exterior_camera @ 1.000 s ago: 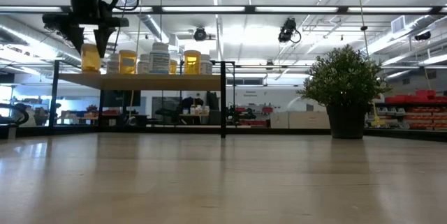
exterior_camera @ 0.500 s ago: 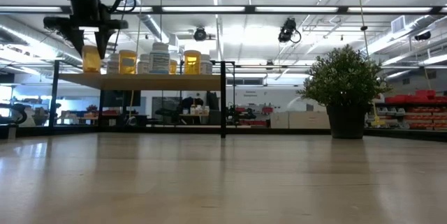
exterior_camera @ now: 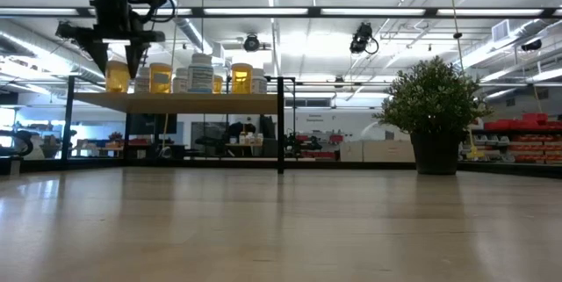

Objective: Pick and place medicine bottles onto shelf by color
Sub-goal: Put the orange pill bottle on the shelf, then return to Home Position

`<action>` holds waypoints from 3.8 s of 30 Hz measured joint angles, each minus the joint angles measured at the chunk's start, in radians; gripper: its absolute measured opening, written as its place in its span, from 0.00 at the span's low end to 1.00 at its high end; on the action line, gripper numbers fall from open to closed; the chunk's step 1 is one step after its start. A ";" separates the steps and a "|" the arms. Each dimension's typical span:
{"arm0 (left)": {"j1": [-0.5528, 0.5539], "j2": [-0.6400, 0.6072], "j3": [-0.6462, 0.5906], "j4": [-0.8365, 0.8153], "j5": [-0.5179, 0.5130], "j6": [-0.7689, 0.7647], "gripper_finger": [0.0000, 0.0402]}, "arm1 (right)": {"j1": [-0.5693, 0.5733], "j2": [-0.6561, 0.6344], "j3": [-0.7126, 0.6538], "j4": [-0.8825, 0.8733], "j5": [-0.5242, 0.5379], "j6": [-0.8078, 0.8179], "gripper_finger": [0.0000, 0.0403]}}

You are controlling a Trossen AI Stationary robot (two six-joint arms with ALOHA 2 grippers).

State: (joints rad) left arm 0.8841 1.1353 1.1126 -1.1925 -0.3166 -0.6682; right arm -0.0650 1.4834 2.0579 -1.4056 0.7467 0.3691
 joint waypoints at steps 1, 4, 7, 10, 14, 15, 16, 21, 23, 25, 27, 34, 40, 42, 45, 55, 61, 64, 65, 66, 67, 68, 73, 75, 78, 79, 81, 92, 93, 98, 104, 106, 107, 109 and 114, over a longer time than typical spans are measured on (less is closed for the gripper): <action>-0.001 0.003 0.000 0.000 0.000 0.000 0.64 | 0.000 0.000 0.000 0.000 0.000 0.001 0.85; -0.001 0.004 0.000 0.001 0.001 0.001 0.65 | 0.000 0.000 0.000 -0.004 0.000 0.001 0.85; -0.001 0.004 0.000 0.002 0.009 0.003 0.65 | 0.000 0.000 0.000 -0.008 0.000 0.002 0.85; -0.002 0.004 0.000 0.003 0.028 0.011 0.65 | 0.000 0.000 0.000 -0.009 0.000 0.007 0.85; -0.014 0.004 0.000 0.004 0.033 0.011 0.65 | 0.000 0.000 0.000 -0.009 0.000 0.006 0.85; -0.014 0.004 0.000 0.004 0.033 0.011 0.65 | 0.000 0.000 0.000 -0.009 0.000 0.006 0.85; -0.014 0.004 0.000 0.004 0.033 0.011 0.65 | 0.000 0.000 0.000 -0.009 0.000 0.006 0.85; -0.014 0.002 0.000 -0.002 0.032 0.013 0.65 | 0.000 0.000 0.000 -0.010 0.000 0.006 0.85; -0.014 -0.006 0.000 -0.001 0.033 0.031 0.65 | 0.000 0.000 0.000 -0.010 0.000 0.006 0.85; -0.019 -0.019 0.000 -0.001 0.033 0.034 0.66 | 0.000 0.000 0.000 -0.010 0.000 0.006 0.85; -0.028 -0.040 0.000 -0.001 0.033 0.034 0.67 | 0.000 0.000 0.000 -0.010 0.000 0.008 0.85; -0.072 -0.154 0.001 -0.009 0.060 0.005 0.70 | 0.000 0.000 0.000 -0.010 -0.008 0.017 0.85; -0.176 -0.267 0.001 0.019 0.117 -0.067 0.70 | 0.000 0.000 0.000 -0.010 -0.025 0.059 0.85; -0.219 -0.296 0.019 0.029 0.115 -0.089 0.69 | 0.000 0.000 0.000 -0.010 -0.027 0.079 0.85; -0.279 -0.307 0.094 0.043 0.095 -0.099 0.68 | 0.000 0.000 0.000 -0.010 -0.038 0.104 0.85; -0.516 -0.306 0.223 0.294 0.074 0.013 0.51 | 0.000 0.000 0.000 -0.077 -0.074 0.200 0.83; -0.658 -0.288 0.222 0.383 0.053 0.017 0.31 | 0.010 0.000 0.000 -0.118 -0.082 0.236 0.78; -0.734 -0.290 0.222 0.408 0.007 0.025 0.13 | 0.010 0.000 0.000 -0.120 -0.093 0.250 0.77; -0.756 -0.299 0.222 0.407 -0.012 0.034 0.07 | 0.010 0.000 0.000 -0.120 -0.093 0.258 0.76; -0.777 -0.306 0.220 0.406 -0.033 0.047 0.04 | 0.010 0.000 0.000 -0.120 -0.093 0.265 0.76; -0.796 -0.315 0.220 0.406 -0.051 0.063 0.03 | 0.010 0.000 0.000 -0.120 -0.094 0.273 0.76; -0.813 -0.330 0.212 0.419 -0.055 0.091 0.03 | 0.010 0.000 0.000 -0.120 -0.094 0.281 0.76; -0.890 -0.501 -0.014 0.749 0.017 0.210 0.01 | 0.010 0.000 0.000 -0.120 -0.103 0.301 0.74; -0.905 -0.599 -0.163 0.967 0.051 0.231 0.01 | 0.010 0.000 0.000 -0.119 -0.112 0.302 0.74; -0.913 -0.736 -0.375 1.241 0.057 0.224 0.01 | 0.010 0.000 0.000 -0.119 -0.128 0.329 0.73; -0.913 -0.775 -0.439 1.311 0.057 0.216 0.01 | 0.010 0.000 0.000 -0.118 -0.142 0.332 0.73; -0.913 -0.844 -0.545 1.427 0.057 0.205 0.01 | 0.008 0.000 0.000 -0.102 -0.205 0.306 0.72; -0.912 -1.020 -0.744 1.608 0.064 0.154 0.00 | -0.072 0.005 -0.008 -0.002 -0.706 0.174 0.34; -0.912 -1.028 -0.747 1.607 0.072 0.155 0.00 | -0.071 0.005 -0.015 -0.002 -0.717 0.167 0.28; -0.913 -1.052 -0.817 1.731 0.097 0.155 0.00 | -0.074 0.002 -0.066 0.006 -0.778 0.143 0.04; -0.913 -1.053 -0.975 2.019 0.103 0.097 0.00 | -0.079 -0.015 -0.225 0.101 -0.906 0.133 0.02; -0.913 -1.053 -1.009 2.060 0.103 0.077 0.00 | -0.079 -0.053 -0.312 0.168 -0.926 0.146 0.02; -0.913 -1.053 -1.019 2.075 0.103 0.071 0.00 | -0.079 -0.081 -0.361 0.213 -0.929 0.159 0.02; -0.913 -1.053 -1.025 2.084 0.103 0.065 0.00 | -0.080 -0.148 -0.467 0.309 -0.931 0.199 0.02; -0.913 -1.053 -1.025 2.083 0.103 0.076 0.00 | -0.086 -0.364 -0.751 0.567 -0.898 0.324 0.02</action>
State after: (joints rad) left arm -0.0288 0.0826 0.0872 0.8909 -0.2138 -0.5927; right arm -0.1509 1.1196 1.3067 -0.8383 -0.1512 0.6935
